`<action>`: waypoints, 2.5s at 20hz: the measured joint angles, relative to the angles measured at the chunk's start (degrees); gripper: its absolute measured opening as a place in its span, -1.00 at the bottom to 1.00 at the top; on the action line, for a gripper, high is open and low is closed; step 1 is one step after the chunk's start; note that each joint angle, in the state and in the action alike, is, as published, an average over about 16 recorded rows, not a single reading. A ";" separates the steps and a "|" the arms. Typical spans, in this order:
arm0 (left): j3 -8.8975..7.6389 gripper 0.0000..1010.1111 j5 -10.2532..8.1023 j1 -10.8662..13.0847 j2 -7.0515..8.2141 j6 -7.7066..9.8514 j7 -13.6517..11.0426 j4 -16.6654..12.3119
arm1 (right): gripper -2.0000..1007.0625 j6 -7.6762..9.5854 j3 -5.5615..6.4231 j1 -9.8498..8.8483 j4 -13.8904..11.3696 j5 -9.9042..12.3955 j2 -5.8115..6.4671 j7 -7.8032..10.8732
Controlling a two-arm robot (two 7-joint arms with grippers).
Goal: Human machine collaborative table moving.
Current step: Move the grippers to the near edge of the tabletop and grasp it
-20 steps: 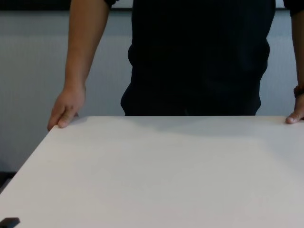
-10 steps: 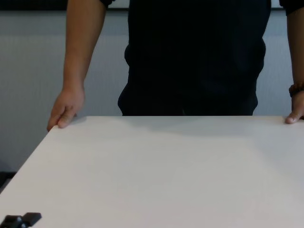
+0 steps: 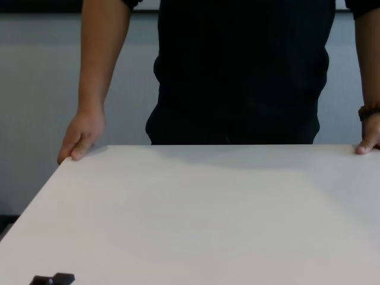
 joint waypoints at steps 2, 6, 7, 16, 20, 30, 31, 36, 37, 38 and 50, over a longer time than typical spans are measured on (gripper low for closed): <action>-0.09 0.98 0.00 -0.54 -0.54 0.13 -1.10 0.46 | 0.98 -0.12 0.09 0.26 0.55 -0.50 -0.27 0.08; -0.58 0.98 -0.35 -1.70 -1.63 0.41 -3.13 1.41 | 0.98 -0.27 0.22 0.74 1.52 -1.39 -0.75 0.40; -0.73 0.98 -0.43 -2.00 -1.91 0.48 -3.55 1.66 | 0.98 -0.29 0.26 0.85 1.72 -1.59 -0.85 0.49; -2.19 0.98 -0.18 -4.32 -3.92 0.90 -4.91 3.99 | 0.98 -0.40 0.66 2.05 3.63 -3.50 -1.70 1.63; -2.68 0.98 0.66 -4.94 -4.65 0.95 -4.20 5.03 | 0.98 -0.36 0.65 2.89 4.52 -4.67 -2.05 2.29; -3.76 0.98 1.82 -5.47 -5.98 0.60 -2.28 6.59 | 0.98 -0.70 0.51 4.87 6.44 -7.34 -3.03 3.68; -3.84 0.98 1.90 -5.52 -6.09 0.56 -2.03 6.73 | 0.98 -0.77 0.50 5.02 6.60 -7.59 -3.14 3.77; -4.11 0.98 2.22 -5.77 -6.59 0.28 -0.87 7.34 | 0.98 -1.18 0.50 5.71 7.44 -8.74 -3.73 4.20; -4.15 0.98 2.26 -5.82 -6.67 0.22 -0.71 7.44 | 0.98 -1.27 0.50 5.84 7.62 -8.97 -3.85 4.27; -4.17 0.98 2.29 -5.86 -6.73 0.17 -0.55 7.52 | 0.98 -1.36 0.49 5.97 7.81 -9.22 -3.97 4.35; -4.21 0.98 2.34 -6.01 -6.96 -0.26 0.25 7.87 | 0.98 -2.06 -0.61 7.95 10.28 -14.11 -5.30 4.71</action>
